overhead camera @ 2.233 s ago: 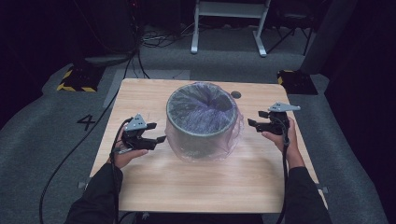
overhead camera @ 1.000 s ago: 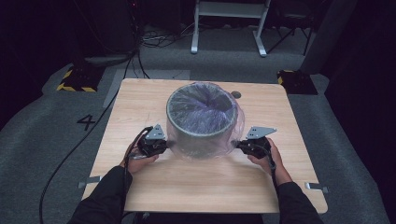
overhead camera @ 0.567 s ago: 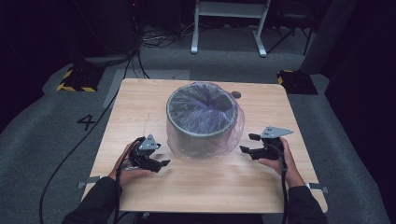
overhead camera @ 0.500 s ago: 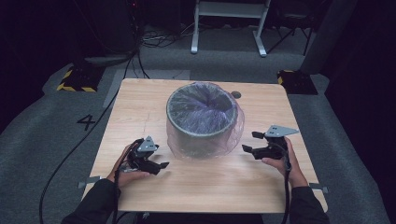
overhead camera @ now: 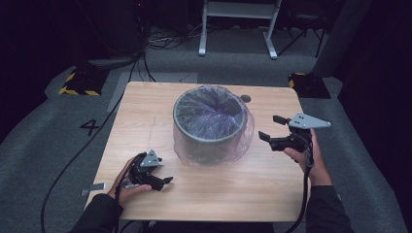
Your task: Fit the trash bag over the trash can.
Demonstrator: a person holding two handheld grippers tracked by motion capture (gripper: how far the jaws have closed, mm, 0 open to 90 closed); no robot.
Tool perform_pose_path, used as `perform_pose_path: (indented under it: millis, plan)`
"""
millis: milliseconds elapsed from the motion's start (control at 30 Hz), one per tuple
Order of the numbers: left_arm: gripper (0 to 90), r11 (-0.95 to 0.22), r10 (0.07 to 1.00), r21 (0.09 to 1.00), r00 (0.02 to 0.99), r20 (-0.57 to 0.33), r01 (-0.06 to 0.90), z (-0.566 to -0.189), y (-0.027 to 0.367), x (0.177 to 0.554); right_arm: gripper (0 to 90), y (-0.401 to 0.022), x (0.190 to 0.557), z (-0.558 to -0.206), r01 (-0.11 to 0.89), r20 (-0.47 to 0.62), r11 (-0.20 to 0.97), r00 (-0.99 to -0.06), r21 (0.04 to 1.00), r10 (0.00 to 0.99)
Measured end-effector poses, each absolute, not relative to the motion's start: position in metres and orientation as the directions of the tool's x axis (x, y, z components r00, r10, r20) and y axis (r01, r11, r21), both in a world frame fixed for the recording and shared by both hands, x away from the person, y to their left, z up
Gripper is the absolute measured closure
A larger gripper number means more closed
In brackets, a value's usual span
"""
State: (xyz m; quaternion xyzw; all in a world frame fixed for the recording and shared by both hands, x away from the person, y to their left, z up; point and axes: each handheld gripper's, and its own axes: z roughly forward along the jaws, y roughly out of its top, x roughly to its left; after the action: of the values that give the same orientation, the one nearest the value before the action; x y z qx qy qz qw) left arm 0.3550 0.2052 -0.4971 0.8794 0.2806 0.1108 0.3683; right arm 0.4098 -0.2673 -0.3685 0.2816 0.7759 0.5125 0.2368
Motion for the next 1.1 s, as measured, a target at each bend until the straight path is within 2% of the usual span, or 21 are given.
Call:
perform_pose_path:
  millis: [200, 367, 500, 667, 967, 1100]
  plan:
    - [15.8, -0.585, 0.556, 0.700, 0.831, -0.021, 0.409, -0.502, 0.203, 0.355, 16.2, -0.254, 0.416, -0.344, 0.168, -0.072, 0.278, -0.726, 0.946, 0.684]
    - [15.6, -0.564, 0.552, 0.718, 0.833, -0.040, 0.408, -0.504, 0.205, 0.357, 16.1, -0.241, 0.422, -0.326, 0.144, -0.095, 0.291, -0.733, 0.946, 0.673]
    - [15.1, -0.579, 0.556, 0.712, 0.831, -0.011, 0.397, -0.504, 0.203, 0.356, 16.2, -0.227, 0.429, -0.312, 0.143, -0.104, 0.309, -0.743, 0.940, 0.662]
    - [14.4, -0.580, 0.555, 0.711, 0.832, -0.013, 0.398, -0.504, 0.202, 0.356, 21.4, -0.205, 0.439, -0.300, 0.143, -0.113, 0.340, -0.765, 0.930, 0.633]
    - [14.4, -0.583, 0.550, 0.711, 0.835, -0.011, 0.393, -0.504, 0.202, 0.357, 20.8, -0.168, 0.457, -0.302, 0.157, -0.135, 0.416, -0.795, 0.895, 0.591]
    - [14.4, -0.584, 0.547, 0.711, 0.837, -0.011, 0.392, -0.504, 0.202, 0.357, 22.3, -0.151, 0.465, -0.307, 0.198, -0.118, 0.445, -0.801, 0.873, 0.587]
